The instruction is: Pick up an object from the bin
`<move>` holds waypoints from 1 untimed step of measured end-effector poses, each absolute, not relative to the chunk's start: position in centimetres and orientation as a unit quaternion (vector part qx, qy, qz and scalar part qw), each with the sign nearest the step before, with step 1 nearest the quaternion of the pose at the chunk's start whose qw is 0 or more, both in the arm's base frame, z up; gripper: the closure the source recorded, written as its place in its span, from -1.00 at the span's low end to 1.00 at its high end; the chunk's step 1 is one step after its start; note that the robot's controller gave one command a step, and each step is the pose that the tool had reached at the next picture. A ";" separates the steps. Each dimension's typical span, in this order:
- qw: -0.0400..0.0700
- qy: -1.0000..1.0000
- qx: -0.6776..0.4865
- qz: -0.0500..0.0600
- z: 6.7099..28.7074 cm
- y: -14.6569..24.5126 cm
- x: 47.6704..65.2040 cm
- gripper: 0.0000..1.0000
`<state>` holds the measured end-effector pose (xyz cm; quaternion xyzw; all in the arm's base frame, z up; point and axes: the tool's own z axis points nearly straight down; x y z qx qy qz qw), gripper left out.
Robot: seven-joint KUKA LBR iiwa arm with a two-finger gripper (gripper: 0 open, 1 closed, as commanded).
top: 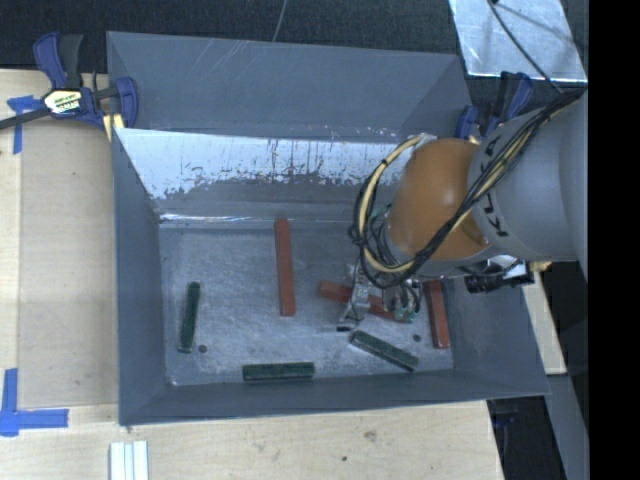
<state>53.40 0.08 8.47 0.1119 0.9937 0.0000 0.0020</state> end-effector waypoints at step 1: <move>0.001 0.994 0.112 0.000 9.2 0.1 53.4 1.00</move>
Offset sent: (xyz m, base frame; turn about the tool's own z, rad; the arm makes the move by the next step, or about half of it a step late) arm -0.0001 0.0000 0.0763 0.0000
